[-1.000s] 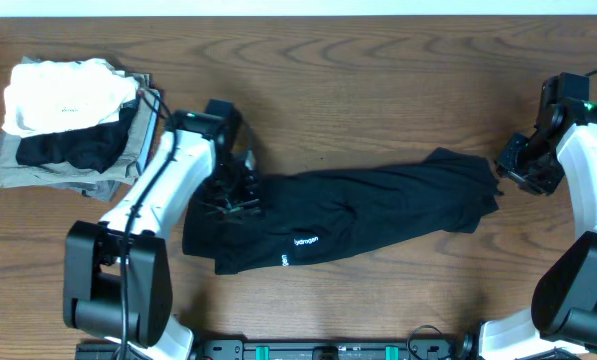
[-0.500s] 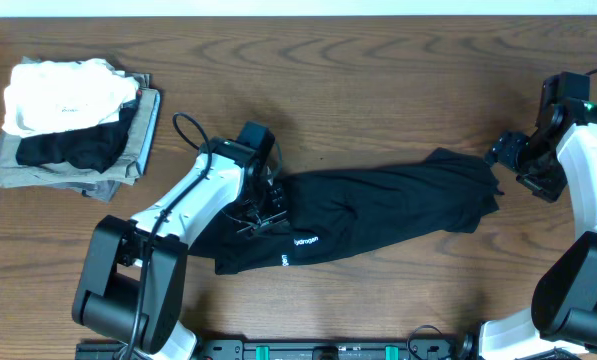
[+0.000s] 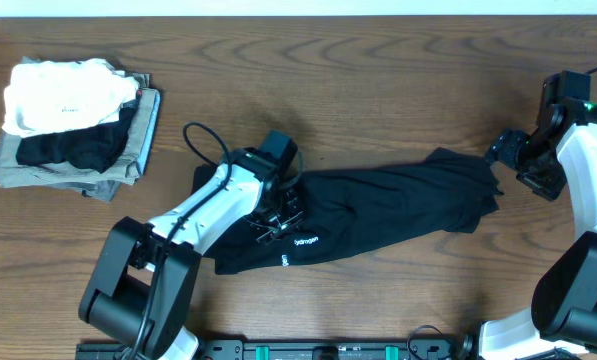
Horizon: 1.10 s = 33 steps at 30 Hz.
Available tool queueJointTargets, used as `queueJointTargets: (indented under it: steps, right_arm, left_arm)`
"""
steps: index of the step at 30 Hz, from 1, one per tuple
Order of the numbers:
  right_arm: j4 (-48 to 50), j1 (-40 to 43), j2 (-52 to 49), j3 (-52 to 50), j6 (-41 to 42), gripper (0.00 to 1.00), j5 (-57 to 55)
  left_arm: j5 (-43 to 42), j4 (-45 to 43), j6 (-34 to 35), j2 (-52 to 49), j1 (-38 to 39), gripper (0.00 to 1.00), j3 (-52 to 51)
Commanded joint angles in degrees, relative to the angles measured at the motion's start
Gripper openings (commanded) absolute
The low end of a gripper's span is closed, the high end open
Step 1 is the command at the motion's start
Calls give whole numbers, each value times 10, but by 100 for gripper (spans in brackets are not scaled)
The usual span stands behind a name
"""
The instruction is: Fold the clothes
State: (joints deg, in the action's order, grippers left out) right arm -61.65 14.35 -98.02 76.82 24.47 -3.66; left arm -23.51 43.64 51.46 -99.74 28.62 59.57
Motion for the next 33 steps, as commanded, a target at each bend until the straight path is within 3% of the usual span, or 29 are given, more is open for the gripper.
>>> queueJointTargets:
  steps: [1, 15, 22, 27, 33]
  right_arm:
    - [2, 3, 4, 6, -8, 91, -7]
    - [1, 3, 4, 6, -10, 88, -6]
    - [1, 3, 4, 6, -10, 86, -6]
    - [1, 3, 4, 6, -10, 86, -6]
    - [0, 3, 4, 6, -10, 85, -6]
  left_arm:
    - [-15, -1, 16, 7, 11, 43, -3]
    - [-15, -13, 27, 5, 30, 42, -8]
    - [-14, -20, 26, 5, 31, 26, -8]
    - [-11, -22, 15, 5, 31, 6, -8]
    - [27, -6, 11, 6, 27, 6, -8]
